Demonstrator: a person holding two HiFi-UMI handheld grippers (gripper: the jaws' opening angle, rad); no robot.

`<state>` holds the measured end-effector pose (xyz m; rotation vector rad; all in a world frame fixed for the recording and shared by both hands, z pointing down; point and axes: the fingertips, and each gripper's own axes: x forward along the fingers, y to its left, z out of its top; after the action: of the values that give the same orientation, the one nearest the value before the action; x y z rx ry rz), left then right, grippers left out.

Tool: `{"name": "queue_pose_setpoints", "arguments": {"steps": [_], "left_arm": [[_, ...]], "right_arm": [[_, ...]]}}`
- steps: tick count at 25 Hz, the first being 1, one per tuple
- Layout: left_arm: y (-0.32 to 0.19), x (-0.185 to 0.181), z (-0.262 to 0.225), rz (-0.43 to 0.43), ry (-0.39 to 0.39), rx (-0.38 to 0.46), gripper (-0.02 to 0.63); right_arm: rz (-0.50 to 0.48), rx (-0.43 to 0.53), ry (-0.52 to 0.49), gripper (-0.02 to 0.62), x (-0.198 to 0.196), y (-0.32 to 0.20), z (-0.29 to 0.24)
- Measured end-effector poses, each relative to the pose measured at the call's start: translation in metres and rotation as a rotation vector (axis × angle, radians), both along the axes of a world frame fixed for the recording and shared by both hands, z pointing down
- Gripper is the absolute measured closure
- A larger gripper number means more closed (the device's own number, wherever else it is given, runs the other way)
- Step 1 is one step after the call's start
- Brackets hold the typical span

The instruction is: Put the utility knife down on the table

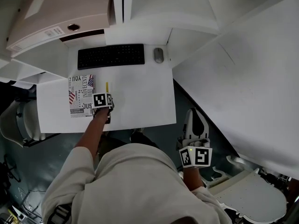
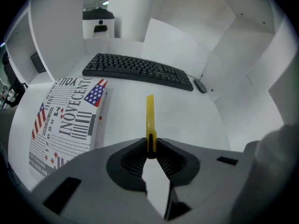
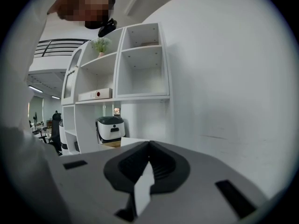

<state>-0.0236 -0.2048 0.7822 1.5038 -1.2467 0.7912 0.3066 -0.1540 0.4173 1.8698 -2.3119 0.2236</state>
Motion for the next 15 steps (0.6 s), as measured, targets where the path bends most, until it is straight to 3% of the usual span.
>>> {"name": "queue_pose_setpoints", "arguments": {"steps": [15], "left_arm": [[-0.002, 0.0, 0.032, -0.011, -0.014, -0.083, 0.548]], "right_arm": [[0.031, -0.032, 0.007, 0.592, 0.017, -0.015, 0.012]]}}
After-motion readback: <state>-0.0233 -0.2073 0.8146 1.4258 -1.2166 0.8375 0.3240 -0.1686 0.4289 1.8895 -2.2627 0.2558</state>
